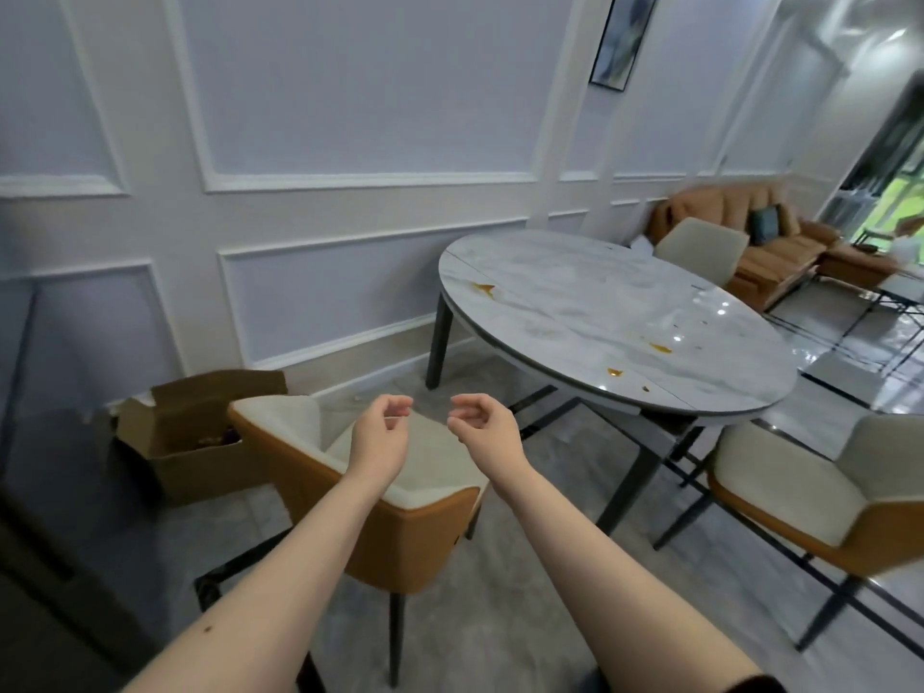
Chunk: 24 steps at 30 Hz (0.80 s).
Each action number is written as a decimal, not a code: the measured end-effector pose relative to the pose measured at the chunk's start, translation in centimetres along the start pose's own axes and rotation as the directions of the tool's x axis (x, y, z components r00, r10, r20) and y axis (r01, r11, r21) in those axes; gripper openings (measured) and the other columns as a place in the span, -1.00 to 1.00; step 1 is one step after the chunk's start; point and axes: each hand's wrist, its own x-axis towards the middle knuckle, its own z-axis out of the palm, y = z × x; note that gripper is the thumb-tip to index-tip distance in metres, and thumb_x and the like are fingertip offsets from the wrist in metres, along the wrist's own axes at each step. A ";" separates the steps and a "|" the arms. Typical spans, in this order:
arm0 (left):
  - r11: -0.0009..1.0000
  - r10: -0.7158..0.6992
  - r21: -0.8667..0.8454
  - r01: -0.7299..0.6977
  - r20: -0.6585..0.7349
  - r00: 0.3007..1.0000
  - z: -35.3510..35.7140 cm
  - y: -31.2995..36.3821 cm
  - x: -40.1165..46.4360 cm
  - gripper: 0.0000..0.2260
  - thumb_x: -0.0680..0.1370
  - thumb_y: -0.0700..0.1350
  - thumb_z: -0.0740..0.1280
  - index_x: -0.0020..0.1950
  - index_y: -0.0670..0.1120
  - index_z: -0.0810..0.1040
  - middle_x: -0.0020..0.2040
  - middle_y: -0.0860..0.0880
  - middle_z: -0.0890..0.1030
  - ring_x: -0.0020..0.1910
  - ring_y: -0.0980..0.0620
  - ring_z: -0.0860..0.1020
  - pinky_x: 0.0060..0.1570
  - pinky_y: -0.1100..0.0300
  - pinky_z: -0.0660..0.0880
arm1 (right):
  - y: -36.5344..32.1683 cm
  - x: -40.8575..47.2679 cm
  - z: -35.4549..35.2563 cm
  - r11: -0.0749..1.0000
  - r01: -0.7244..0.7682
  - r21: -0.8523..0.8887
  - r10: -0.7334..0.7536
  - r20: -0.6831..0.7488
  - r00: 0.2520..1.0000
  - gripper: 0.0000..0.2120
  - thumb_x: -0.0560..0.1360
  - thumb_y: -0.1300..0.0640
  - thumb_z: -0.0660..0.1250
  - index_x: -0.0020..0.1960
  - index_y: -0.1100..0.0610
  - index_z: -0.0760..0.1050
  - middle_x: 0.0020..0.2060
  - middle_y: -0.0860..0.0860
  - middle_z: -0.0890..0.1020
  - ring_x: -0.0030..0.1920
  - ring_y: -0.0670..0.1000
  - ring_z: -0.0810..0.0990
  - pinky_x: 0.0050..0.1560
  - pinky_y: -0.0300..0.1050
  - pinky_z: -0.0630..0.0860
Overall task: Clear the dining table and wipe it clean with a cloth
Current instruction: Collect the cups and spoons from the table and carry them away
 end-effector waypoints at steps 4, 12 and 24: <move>1.000 -0.010 -0.020 0.010 -0.001 1.000 -0.9 -0.6 1.1 -0.80 0.58 -0.25 0.20 0.15 -0.05 0.50 0.08 0.00 0.54 0.08 0.03 0.50 0.10 0.14 0.47 | -0.3 1.1 1.7 1.000 -0.001 -0.017 0.001 0.018 1.000 -0.79 0.48 0.26 0.34 0.11 0.16 0.53 -0.11 0.02 0.61 -0.15 -0.11 0.56 -0.14 -0.35 0.51; 0.995 -0.087 -0.061 0.078 -0.180 0.980 -8.1 -3.0 5.2 -0.79 0.57 -0.27 0.20 0.16 -0.10 0.51 0.05 -0.01 0.55 0.06 0.03 0.51 0.09 0.16 0.47 | -2.7 5.7 10.1 0.998 0.060 -0.001 -0.058 0.205 0.977 -0.78 0.49 0.28 0.32 0.13 0.15 0.53 -0.09 0.03 0.59 -0.12 -0.12 0.56 -0.14 -0.36 0.50; 0.974 -0.216 -0.083 0.212 -0.629 0.747 -28.8 -11.0 3.3 -0.76 0.54 -0.34 0.20 0.09 -0.08 0.54 0.00 -0.02 0.58 0.03 0.00 0.56 0.08 0.04 0.52 | -9.7 4.3 33.3 0.976 0.210 0.062 -0.202 0.630 0.750 -0.80 0.48 0.27 0.34 0.09 0.15 0.55 -0.17 -0.03 0.61 -0.17 -0.15 0.56 -0.11 -0.38 0.49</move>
